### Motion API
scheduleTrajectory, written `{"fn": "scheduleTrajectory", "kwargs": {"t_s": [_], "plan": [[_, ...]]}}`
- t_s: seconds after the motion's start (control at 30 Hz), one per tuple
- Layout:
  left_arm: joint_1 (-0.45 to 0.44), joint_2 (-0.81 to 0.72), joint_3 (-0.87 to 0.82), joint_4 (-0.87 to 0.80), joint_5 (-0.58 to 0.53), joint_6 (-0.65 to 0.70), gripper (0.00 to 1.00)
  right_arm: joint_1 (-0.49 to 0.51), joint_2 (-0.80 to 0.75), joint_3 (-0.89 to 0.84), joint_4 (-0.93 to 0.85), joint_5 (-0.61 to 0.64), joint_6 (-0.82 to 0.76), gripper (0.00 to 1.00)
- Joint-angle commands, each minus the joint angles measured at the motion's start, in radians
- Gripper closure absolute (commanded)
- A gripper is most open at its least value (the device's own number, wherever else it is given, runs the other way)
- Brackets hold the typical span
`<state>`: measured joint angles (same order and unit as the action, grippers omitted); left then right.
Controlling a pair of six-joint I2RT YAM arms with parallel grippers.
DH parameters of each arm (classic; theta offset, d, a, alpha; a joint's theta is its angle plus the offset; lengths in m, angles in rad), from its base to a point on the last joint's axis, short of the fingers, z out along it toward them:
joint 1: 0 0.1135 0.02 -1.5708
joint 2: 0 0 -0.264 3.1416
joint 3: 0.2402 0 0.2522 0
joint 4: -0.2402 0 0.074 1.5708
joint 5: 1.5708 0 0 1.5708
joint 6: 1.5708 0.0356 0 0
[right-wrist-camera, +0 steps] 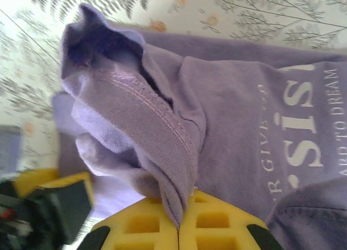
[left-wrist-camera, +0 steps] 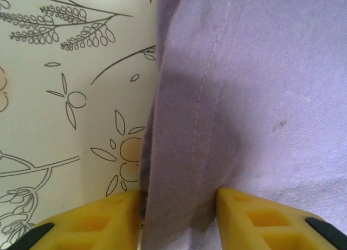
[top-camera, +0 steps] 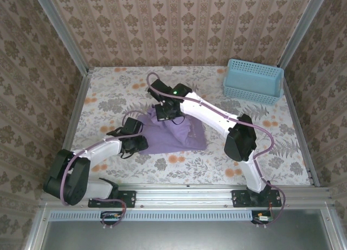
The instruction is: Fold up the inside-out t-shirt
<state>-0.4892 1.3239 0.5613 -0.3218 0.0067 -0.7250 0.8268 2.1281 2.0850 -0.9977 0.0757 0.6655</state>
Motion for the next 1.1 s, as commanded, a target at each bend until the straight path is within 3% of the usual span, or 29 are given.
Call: {"fn": "scheduleTrajectory", "kwargs": {"t_s": [0.0,0.33,0.5,0.57,0.73,0.83,0.93,1.07], "plan": [[-0.040,0.023,-0.047,0.094,0.104,-0.032,0.61,-0.005,0.001,0.000,0.108,-0.073,0.120,1.00],[-0.041,-0.022,-0.072,0.098,0.086,-0.042,0.64,0.007,0.026,-0.066,0.244,-0.140,0.274,1.00],[-0.040,-0.077,-0.086,0.081,0.061,-0.058,0.64,0.023,0.039,-0.057,0.251,-0.110,0.286,0.99],[-0.038,-0.127,-0.095,0.058,0.039,-0.072,0.58,0.028,0.050,-0.056,0.251,-0.108,0.284,0.92],[0.004,-0.367,-0.107,-0.130,-0.092,-0.115,0.41,0.057,0.067,0.017,0.220,-0.130,0.215,0.51],[0.049,-0.528,-0.098,-0.248,-0.151,-0.116,0.38,0.073,0.024,0.037,0.214,-0.133,0.166,0.43],[0.064,-0.612,-0.055,-0.316,-0.167,-0.078,0.35,0.074,-0.079,-0.025,0.205,-0.062,0.114,0.41],[0.000,-0.488,0.077,-0.337,-0.136,0.005,0.29,0.038,-0.241,-0.226,0.238,0.090,0.059,0.36]]}}
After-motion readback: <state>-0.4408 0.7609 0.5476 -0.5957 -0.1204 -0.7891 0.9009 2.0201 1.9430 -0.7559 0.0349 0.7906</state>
